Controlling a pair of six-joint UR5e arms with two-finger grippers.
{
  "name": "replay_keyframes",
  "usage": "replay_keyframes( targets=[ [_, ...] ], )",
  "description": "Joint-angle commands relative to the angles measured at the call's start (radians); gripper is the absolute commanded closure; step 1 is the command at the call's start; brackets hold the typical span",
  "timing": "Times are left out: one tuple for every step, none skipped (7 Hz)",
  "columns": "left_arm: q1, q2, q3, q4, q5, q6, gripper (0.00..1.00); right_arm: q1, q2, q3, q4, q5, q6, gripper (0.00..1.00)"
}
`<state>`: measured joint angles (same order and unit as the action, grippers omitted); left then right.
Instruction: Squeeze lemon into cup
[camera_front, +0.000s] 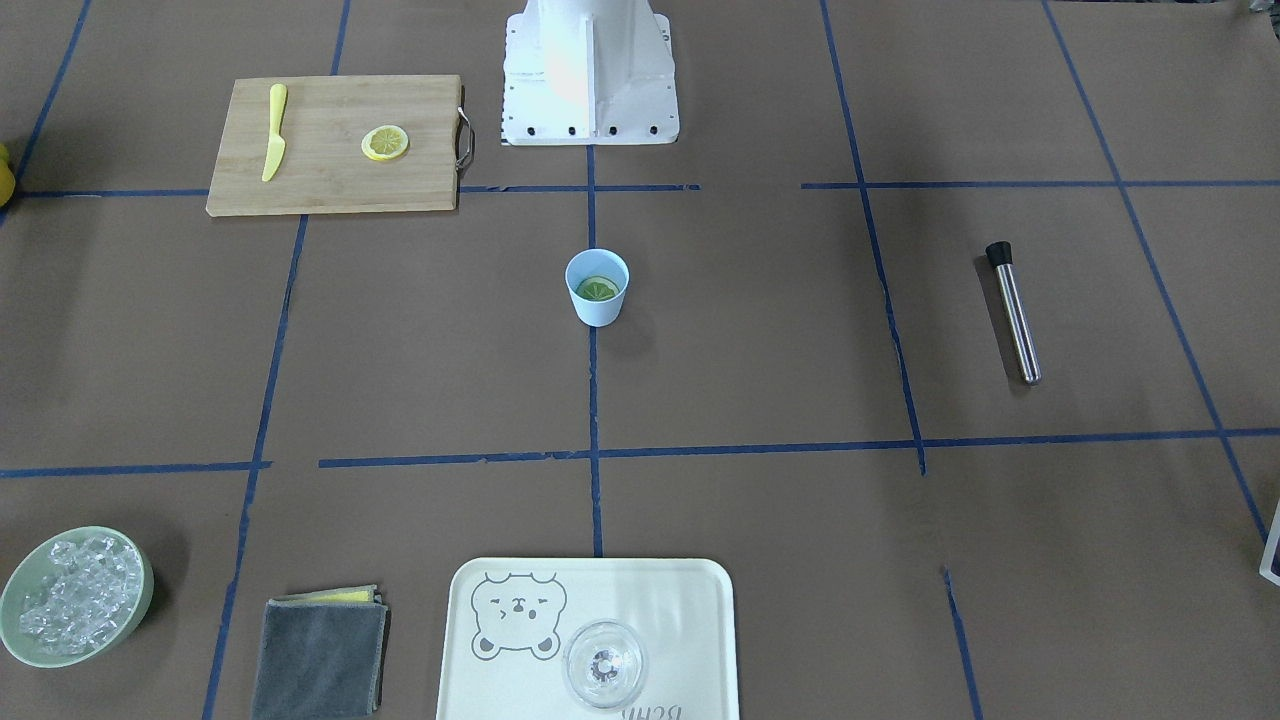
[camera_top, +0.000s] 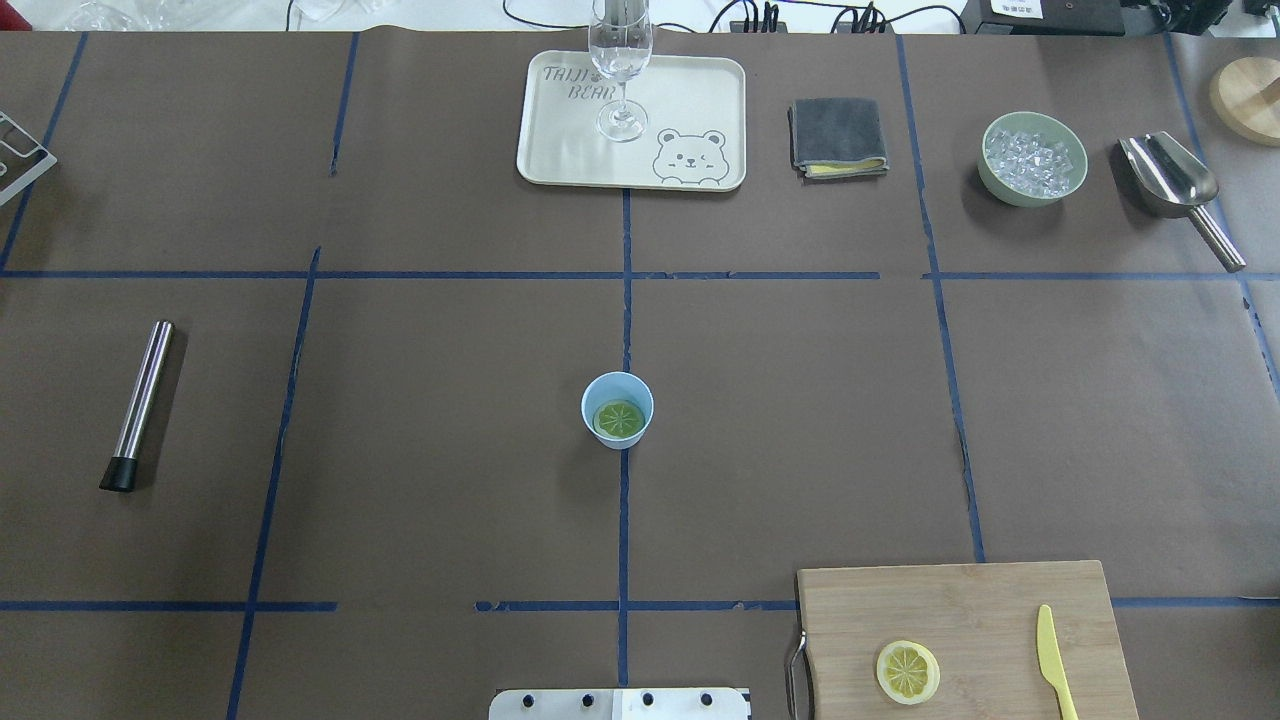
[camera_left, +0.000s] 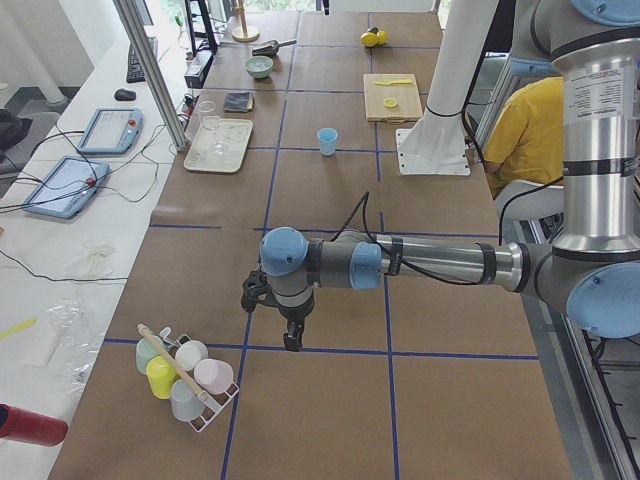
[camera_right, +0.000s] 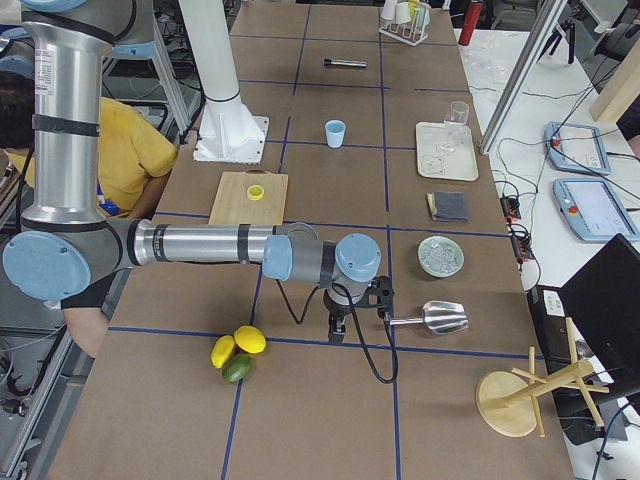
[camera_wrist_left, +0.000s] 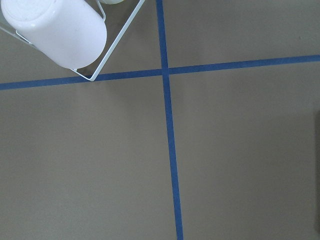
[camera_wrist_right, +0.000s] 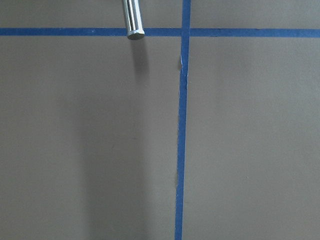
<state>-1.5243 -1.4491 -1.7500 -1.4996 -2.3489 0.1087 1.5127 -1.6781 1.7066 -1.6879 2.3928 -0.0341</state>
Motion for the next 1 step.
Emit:
replay_keyframes(
  targets=[
    [0.001,0.009,-0.003,0.013,-0.007,0.008,0.0,0.0,0.0,0.001,0.001,0.003,-0.001,0.0]
  ],
)
